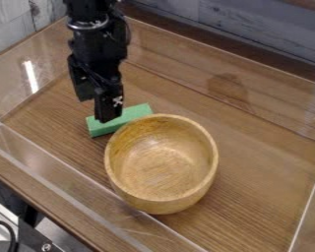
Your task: Put the green block in the brown bowl
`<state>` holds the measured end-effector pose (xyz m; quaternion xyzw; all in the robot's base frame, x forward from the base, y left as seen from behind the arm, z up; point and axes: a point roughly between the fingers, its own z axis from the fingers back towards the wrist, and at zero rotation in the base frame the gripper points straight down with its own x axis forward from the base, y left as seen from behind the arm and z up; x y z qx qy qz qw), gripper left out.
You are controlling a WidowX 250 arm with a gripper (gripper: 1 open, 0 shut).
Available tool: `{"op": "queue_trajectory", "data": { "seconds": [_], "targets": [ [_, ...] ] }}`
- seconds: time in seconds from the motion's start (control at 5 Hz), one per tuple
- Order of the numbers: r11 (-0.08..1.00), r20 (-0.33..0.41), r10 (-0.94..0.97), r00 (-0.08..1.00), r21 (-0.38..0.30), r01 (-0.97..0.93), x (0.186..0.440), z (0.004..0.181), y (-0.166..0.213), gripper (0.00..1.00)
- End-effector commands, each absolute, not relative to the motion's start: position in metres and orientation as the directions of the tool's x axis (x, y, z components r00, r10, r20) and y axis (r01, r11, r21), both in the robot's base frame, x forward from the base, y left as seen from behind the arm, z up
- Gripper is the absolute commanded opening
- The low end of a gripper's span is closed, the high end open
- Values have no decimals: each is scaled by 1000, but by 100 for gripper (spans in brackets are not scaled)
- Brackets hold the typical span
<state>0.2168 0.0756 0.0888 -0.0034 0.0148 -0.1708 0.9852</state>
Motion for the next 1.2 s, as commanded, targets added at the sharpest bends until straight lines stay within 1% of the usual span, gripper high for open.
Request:
{"op": "queue_trajectory", "data": {
  "seconds": [0.0, 1.0],
  "targets": [
    [943, 5, -333, 943, -4, 333, 222, 88, 74, 100],
    [938, 29, -345, 938, -29, 346, 232, 76, 73, 100]
  ]
}}
